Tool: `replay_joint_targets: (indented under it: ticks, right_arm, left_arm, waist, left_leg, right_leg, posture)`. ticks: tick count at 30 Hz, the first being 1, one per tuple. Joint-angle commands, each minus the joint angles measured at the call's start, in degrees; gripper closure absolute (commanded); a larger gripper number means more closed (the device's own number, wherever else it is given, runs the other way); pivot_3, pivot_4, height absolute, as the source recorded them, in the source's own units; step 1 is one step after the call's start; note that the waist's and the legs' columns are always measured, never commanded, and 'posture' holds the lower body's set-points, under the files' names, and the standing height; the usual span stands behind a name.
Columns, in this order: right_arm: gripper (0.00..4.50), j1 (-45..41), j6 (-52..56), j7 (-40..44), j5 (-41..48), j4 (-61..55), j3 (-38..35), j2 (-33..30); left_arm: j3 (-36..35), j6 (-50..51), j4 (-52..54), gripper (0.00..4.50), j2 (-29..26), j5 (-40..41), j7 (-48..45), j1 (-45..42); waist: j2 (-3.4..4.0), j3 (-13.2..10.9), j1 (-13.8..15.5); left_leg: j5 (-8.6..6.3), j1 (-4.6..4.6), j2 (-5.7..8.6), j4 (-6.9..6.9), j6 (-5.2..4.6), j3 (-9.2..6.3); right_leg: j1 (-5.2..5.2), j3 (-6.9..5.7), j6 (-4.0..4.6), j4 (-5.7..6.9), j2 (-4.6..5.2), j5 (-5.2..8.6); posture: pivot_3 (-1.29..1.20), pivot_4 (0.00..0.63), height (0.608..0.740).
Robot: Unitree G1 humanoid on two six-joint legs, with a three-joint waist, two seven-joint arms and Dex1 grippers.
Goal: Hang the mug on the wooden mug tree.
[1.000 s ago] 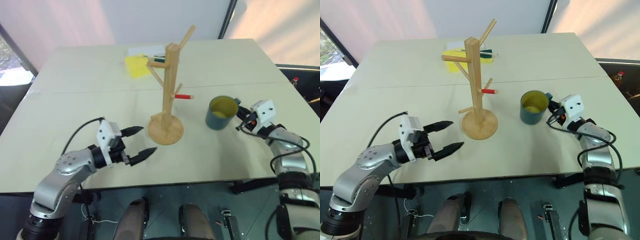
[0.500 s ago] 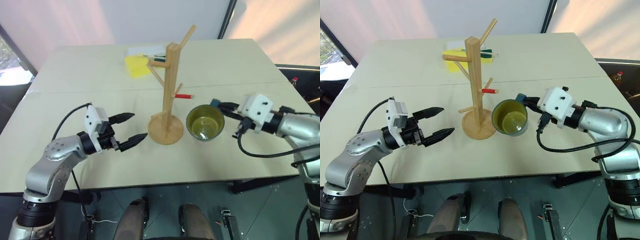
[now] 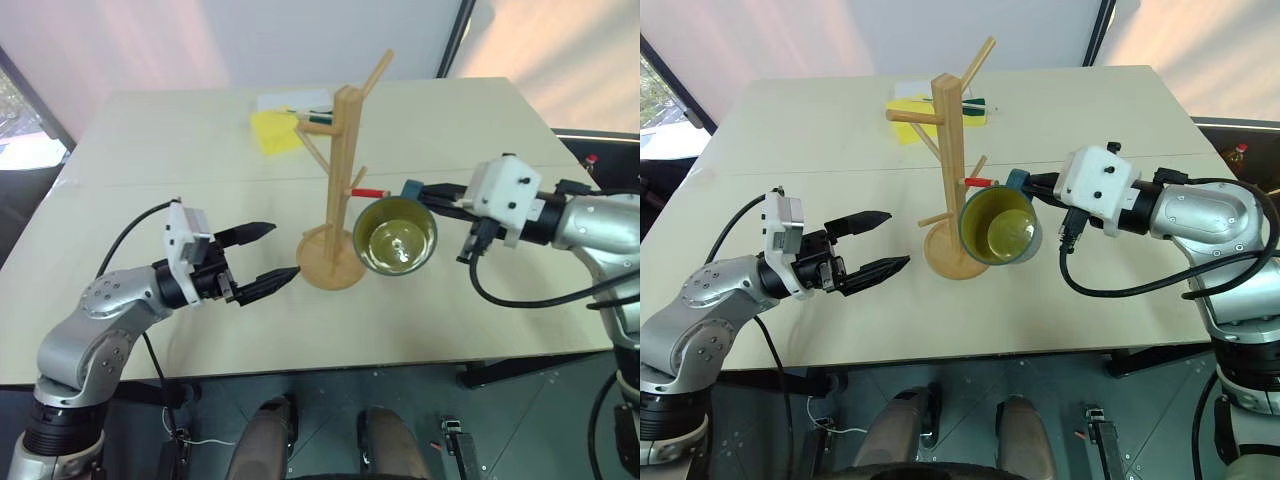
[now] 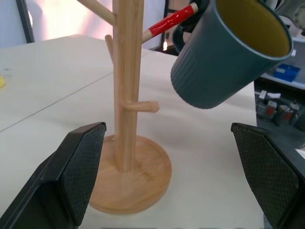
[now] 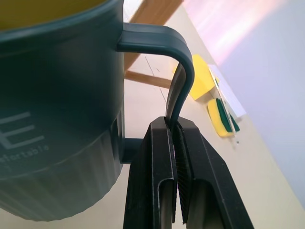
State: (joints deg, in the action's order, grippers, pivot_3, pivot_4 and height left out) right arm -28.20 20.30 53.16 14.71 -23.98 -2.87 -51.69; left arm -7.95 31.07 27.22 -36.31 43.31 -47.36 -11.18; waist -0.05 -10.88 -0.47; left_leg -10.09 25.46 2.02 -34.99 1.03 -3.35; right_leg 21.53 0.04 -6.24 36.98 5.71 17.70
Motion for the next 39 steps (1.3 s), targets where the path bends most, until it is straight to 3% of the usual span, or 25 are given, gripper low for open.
replay_joint_targets:
  ticks: [1, 19, 22, 28, 34, 39]
  right_arm:
    - [4.48, -2.67, 0.34, -0.42, 0.01, -2.13, 0.50, 0.18]
    - [4.48, -9.61, 1.38, -1.54, -3.63, 3.31, 7.47, 6.07]
    - [3.56, -9.95, 2.31, -1.56, -3.16, 3.64, 7.35, 6.60]
    - [0.59, -9.43, 0.74, -1.92, -4.53, 3.80, 6.38, 5.92]
    - [0.59, -4.79, 1.12, -1.81, 0.57, 5.33, -2.76, 4.79]
    - [0.59, 4.81, 3.75, -2.89, 11.00, 11.55, -14.97, 10.26]
  left_arm:
    - [-1.47, -0.18, 2.01, 0.00, -0.30, 1.12, 0.45, -0.40]
    - [-0.85, -0.56, 3.08, 0.00, 0.63, 1.61, 2.31, 0.27]
    - [-0.96, -0.58, 3.20, 0.00, 0.68, 1.79, 2.52, 0.29]
    - [-1.16, -0.27, 3.63, 0.00, 0.75, 2.70, 2.91, -0.10]
    - [-1.57, -0.24, 3.46, 0.00, 0.51, 3.35, 3.06, -0.11]
    - [-4.73, -3.20, -3.52, 0.00, 3.25, -0.68, 8.50, 1.44]
  waist:
    - [0.00, 0.00, 0.00]
    - [-0.06, -0.03, -0.02]
    - [-0.08, -0.05, -0.03]
    - [-0.08, -0.05, -0.06]
    - [-0.12, -0.07, 0.34]
    - [-0.28, 0.02, 1.01]
  left_leg:
    - [0.00, 0.00, 0.00, 0.00, 0.00, 0.00]
    - [0.00, 0.00, 0.00, -0.01, 0.00, 0.00]
    - [0.00, 0.00, 0.00, -0.01, 0.00, 0.00]
    - [0.00, -0.01, 0.00, 0.00, 0.00, 0.00]
    - [0.00, -0.01, 0.01, -0.01, 0.00, 0.00]
    - [0.00, -0.13, -0.06, 0.00, 0.00, -0.04]
  right_leg:
    - [0.00, 0.00, 0.00, 0.00, 0.00, 0.00]
    - [0.02, -0.03, -0.01, 0.03, -0.04, -0.01]
    - [0.01, -0.04, -0.01, 0.03, -0.04, -0.01]
    - [0.02, -0.04, -0.01, 0.04, -0.06, -0.01]
    - [-0.02, -0.04, -0.01, 0.02, -0.05, -0.01]
    - [-0.13, -0.03, 0.00, 0.05, -0.10, -0.01]
  posture:
    - [0.00, 0.150, 0.740]
    - [0.00, 0.150, 0.740]
    - [0.00, 0.150, 0.740]
    - [0.00, 0.150, 0.740]
    - [0.00, 0.150, 0.740]
    - [0.00, 0.150, 0.740]
